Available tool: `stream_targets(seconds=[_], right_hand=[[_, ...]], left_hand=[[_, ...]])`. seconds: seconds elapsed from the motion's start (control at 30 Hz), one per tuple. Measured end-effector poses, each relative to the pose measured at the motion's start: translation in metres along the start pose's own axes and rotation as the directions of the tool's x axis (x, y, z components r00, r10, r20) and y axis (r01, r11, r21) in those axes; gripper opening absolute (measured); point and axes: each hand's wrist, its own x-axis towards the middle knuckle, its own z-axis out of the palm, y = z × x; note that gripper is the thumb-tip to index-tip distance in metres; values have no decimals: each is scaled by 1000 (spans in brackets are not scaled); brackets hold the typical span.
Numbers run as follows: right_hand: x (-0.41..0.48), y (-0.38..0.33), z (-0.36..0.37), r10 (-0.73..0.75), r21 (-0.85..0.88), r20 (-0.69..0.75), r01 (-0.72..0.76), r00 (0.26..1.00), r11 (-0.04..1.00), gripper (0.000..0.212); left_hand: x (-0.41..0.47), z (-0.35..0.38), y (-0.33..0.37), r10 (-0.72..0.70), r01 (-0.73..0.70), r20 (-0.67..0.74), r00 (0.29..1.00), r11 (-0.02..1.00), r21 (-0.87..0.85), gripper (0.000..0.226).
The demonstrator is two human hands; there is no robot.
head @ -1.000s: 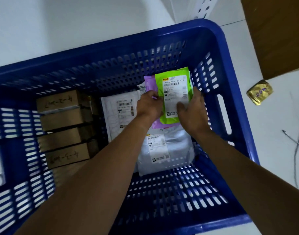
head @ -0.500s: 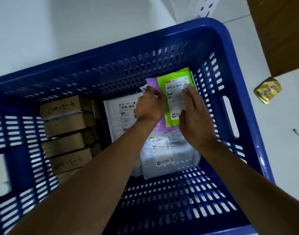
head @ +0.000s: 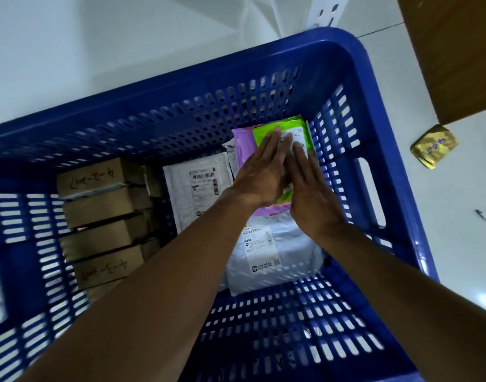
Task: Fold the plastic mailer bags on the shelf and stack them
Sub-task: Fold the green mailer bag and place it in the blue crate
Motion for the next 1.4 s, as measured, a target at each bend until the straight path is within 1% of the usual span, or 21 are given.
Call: stream_targets(seconds=[0.07,0.1,0.17,0.2,0.3,0.37,0.43,0.5,0.6,0.67,0.8,1.03,1.1,1.23,1.4], right_hand=[[1,3,6,24,-22,46,-23,999,999,79],[1,4,9,65,3,66,-65,996,998,82],[0,6,12,140,107,73,-147,988,983,86],[0,8,12,151,131,65,-158,986,979,85],[0,11,13,136,77,90,-143,987,987,82],[3,12,17,146,57,121,-153,982,987,81],[4,13,22,155,26,169,-162,973,987,80],[4,14,25,160,34,171,-168,972,985,80],[2,11,18,207,128,132,-224,969,966,85],[0,8,13,205,174,125,-225,971,959,81],[2,7,11,223,189,136,-246,965,951,81],[5,8,19,222,234,76,-234,972,944,80],[6,11,22,201,236,84,-215,976,948,80],[8,19,24,161,256,101,-182,982,949,78],[6,21,16,173,244,126,-199,977,949,87]], left_hand=[[5,1,-5,15,-16,27,1000,1000,25,87],[5,1,-7,16,-18,41,999,999,41,89],[7,0,-11,5,-12,68,998,996,93,94],[9,-1,-12,-1,-10,86,996,992,124,96],[13,1,-11,-24,-8,124,992,967,254,96],[14,5,-9,-46,5,135,990,956,292,93],[16,11,-9,-58,20,114,992,952,307,98],[18,14,-10,-48,10,102,994,941,340,106],[24,10,-13,-82,42,113,990,945,324,112],[27,7,-13,-120,79,111,987,945,318,120],[30,8,-15,-129,81,108,986,926,368,129],[31,2,-10,-130,67,130,983,911,406,125],[32,0,-9,-139,75,142,980,920,384,124],[34,0,-7,-143,89,120,982,924,372,125],[29,1,-8,-121,71,99,988,912,403,127]])
